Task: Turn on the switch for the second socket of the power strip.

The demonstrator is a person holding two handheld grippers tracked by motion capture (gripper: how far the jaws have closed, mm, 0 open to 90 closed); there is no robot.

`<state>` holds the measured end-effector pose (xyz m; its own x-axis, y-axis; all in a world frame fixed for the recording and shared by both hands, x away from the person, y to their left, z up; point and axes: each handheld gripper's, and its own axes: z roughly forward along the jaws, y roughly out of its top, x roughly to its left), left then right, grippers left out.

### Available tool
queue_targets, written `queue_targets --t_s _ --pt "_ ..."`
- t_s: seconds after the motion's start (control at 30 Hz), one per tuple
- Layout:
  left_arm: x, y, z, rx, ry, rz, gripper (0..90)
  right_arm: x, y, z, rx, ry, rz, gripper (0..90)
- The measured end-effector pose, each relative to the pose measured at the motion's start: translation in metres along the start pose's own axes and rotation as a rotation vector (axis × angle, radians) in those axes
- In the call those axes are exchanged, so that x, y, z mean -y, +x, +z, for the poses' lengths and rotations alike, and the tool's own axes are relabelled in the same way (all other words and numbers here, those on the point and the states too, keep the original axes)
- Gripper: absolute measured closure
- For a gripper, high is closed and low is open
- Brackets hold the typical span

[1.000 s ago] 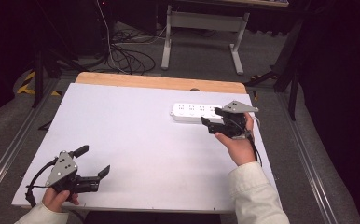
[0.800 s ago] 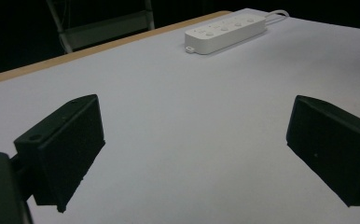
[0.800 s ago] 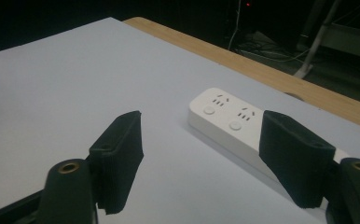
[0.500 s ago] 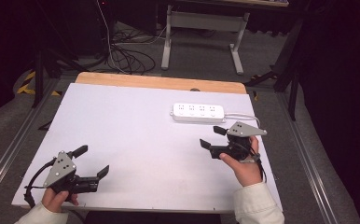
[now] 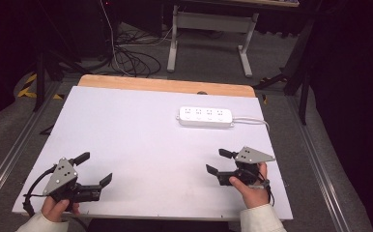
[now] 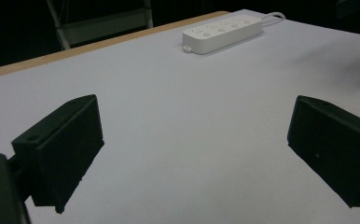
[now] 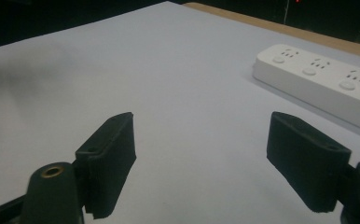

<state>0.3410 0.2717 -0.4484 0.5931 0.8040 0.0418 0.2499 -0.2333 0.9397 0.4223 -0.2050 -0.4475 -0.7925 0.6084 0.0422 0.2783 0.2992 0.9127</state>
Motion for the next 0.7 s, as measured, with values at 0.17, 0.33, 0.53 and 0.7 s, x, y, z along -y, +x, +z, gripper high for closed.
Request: queue_targets --t_s 0.17,0.33,0.53,0.7 --pt "0.002 0.001 -0.002 0.002 -0.008 0.001 3.3 0.009 0.008 0.003 -0.018 0.025 -0.009 21.8" --pt "0.004 0.002 -0.004 0.019 -0.004 -0.016 3.2 0.020 0.006 0.002 -0.013 0.045 0.010 18.3" --pt "0.007 0.005 -0.001 0.021 0.007 -0.029 3.2 0.032 0.006 0.003 -0.004 0.113 0.018 17.1" --pt "0.008 0.005 0.001 0.006 0.001 -0.005 3.0 0.037 0.006 0.007 0.014 0.162 0.043 16.6"
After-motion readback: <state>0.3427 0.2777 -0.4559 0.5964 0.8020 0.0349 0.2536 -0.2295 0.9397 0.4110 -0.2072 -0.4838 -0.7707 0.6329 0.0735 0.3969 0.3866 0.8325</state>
